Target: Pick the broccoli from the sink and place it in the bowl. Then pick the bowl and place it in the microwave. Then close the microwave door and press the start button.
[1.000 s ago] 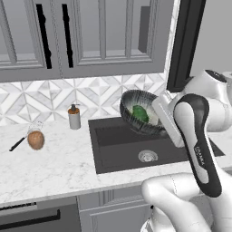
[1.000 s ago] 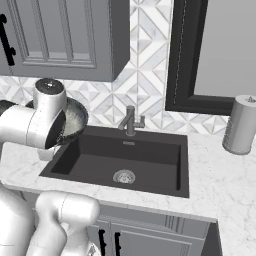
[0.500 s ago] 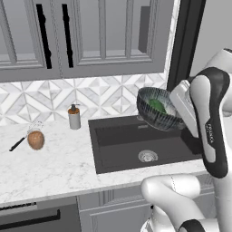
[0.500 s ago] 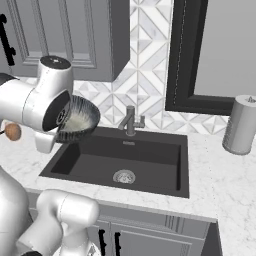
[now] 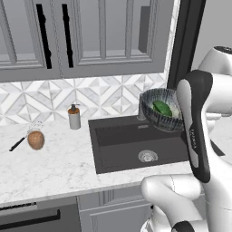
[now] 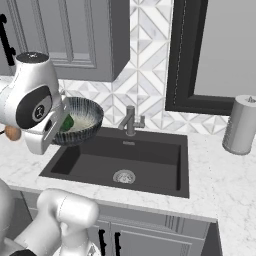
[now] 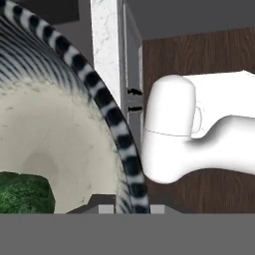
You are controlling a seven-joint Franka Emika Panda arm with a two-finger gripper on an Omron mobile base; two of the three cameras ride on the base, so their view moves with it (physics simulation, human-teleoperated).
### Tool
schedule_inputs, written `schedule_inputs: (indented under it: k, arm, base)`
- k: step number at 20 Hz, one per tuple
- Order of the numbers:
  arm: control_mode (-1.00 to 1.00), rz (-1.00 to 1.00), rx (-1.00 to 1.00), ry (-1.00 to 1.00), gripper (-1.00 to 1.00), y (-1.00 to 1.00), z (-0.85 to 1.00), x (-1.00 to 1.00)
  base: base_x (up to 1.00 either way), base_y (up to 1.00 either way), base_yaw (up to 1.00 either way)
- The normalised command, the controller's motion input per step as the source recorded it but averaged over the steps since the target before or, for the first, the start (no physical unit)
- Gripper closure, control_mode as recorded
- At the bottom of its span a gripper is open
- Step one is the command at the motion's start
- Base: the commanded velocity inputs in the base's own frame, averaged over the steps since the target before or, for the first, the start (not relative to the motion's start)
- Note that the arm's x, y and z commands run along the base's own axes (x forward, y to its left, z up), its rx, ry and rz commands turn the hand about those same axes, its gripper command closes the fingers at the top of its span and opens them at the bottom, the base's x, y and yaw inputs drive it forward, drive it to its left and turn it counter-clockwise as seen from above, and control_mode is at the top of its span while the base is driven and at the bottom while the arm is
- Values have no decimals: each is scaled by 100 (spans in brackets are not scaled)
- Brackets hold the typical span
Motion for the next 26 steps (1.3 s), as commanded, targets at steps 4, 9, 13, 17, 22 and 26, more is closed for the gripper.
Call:
schedule_inputs:
  k: [4,9,13,17,22,26]
  arm:
    - [-100,-1,0,0,100,0,0,-1]
    - [-100,0,0,0,100,0,0,1]
    - [-100,0,0,0,100,2,0,0]
    - [100,0,0,0,100,0,0,0]
    - [100,0,0,0,100,0,0,0]
    - [100,0,0,0,100,0,0,0]
  base:
    - [0,0,0]
    - [0,0,0]
    - [0,0,0]
    - [-35,24,-4]
    - [-56,27,-33]
    - [-45,28,-55]
